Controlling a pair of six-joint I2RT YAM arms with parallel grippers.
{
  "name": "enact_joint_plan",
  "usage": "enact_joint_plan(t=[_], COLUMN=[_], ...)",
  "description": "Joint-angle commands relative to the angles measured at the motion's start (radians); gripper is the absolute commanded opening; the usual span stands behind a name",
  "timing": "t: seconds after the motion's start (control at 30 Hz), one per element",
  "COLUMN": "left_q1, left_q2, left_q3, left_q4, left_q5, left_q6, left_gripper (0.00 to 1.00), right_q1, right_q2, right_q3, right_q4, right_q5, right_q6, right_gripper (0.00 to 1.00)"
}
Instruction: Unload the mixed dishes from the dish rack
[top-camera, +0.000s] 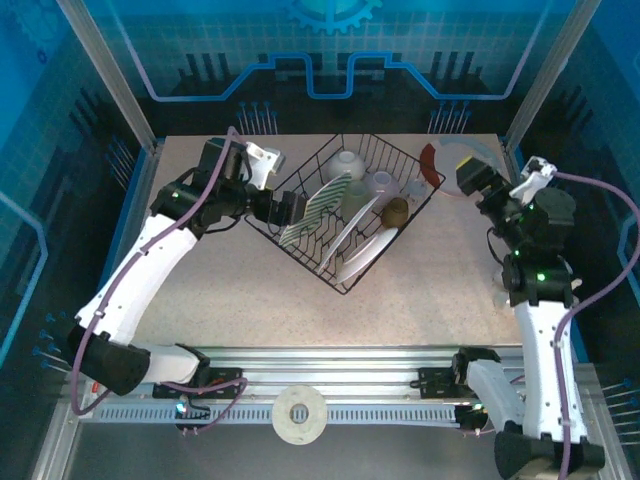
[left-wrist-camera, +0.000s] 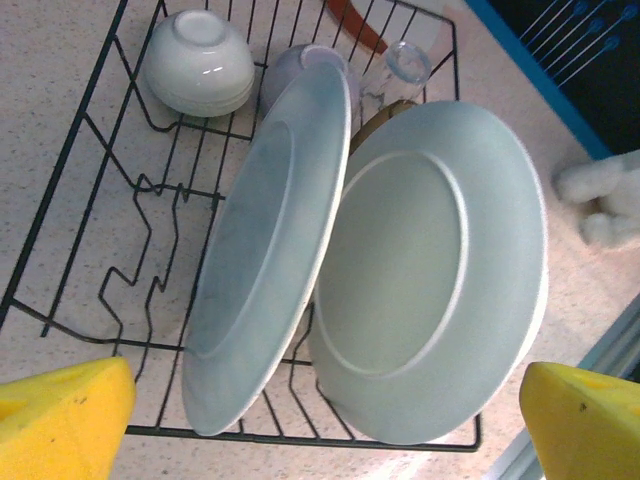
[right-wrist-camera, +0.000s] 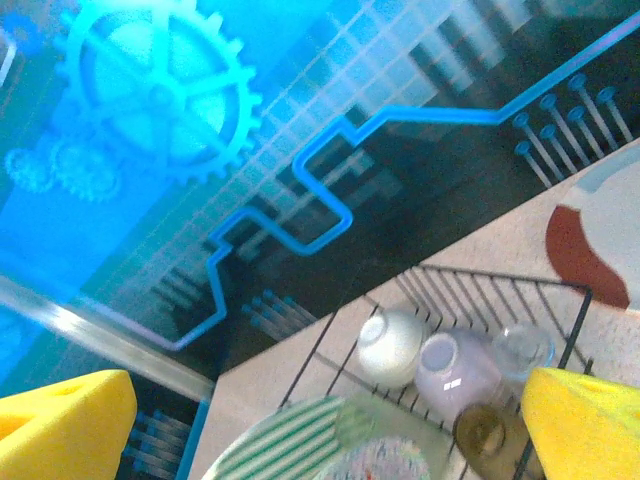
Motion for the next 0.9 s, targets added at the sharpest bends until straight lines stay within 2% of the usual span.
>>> enact_joint_plan(t=[0.0,0.27,0.43,0.67,0.87], left_q1=[-0.020,-0.073,-0.112,-0.152,-0.180], left_q2=[0.021,0.068,0.094,0.150,0.215], left_q3=[0.038,0.052,0.056,0.058,0.080], left_q4=[-0.033,-0.029,-0.011,0.020,0.051], left_q5=[-0.080,-0.163,-0.225,-0.320,-0.402], left_q6=[0.101,0.176,0.205,0.237,0.243], left_gripper=[0.99,0.96,0.93,0.87,0.76], right_q1=[0.018,0.022,0.036,0.039,0.041], right_q2=[-0.098,-0.295,-0.323,-0.337,-0.341], right_q3=[-0.023,-0.105,-0.150,-0.186,-0.211], right_q4=[-0.131,-0.248,-0.290,-0.242,-0.213], right_q5=[-0.110,-0.210,-0.307,-0.351,-0.377], right_q6=[-0.112,-0.112,-0.118,-0.087,-0.068], right_gripper=[1.00,1.00,1.00,1.00,1.00])
